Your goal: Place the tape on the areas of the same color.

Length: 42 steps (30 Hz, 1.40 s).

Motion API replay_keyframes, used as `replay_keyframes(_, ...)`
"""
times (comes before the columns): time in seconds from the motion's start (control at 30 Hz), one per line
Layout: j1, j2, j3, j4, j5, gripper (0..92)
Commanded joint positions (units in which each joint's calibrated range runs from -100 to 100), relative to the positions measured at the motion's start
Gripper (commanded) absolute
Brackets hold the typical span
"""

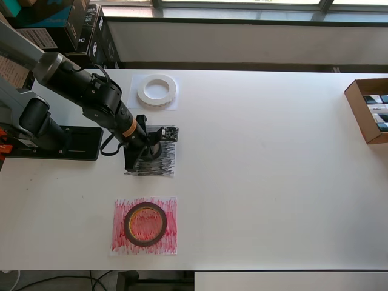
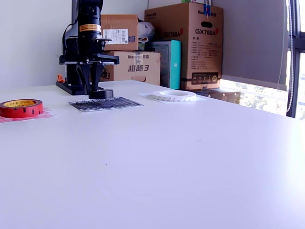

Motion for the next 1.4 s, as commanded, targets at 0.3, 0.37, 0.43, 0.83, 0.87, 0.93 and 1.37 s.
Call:
replay_keyframes(0.3, 0.3, 0.4, 0.5, 0.0, 0.4, 0.0)
replay_keyframes(0.37, 0.3, 0.4, 0.5, 0.0, 0.4, 0.0)
replay_keyframes(0.43, 0.3, 1.1, 0.4, 0.0, 0.4, 0.0)
replay_keyframes(0.83, 0.2, 3.5, -1.8, 0.0, 0.4, 0.0)
replay_keyframes(0.87, 0.2, 3.5, -1.8, 0.0, 0.4, 0.0)
replay_keyframes(0.93, 0.2, 3.6, -1.8, 0.0, 0.4, 0.0)
replay_keyframes(1.37, 0.3, 3.6, -1.7, 0.0, 0.0, 15.8)
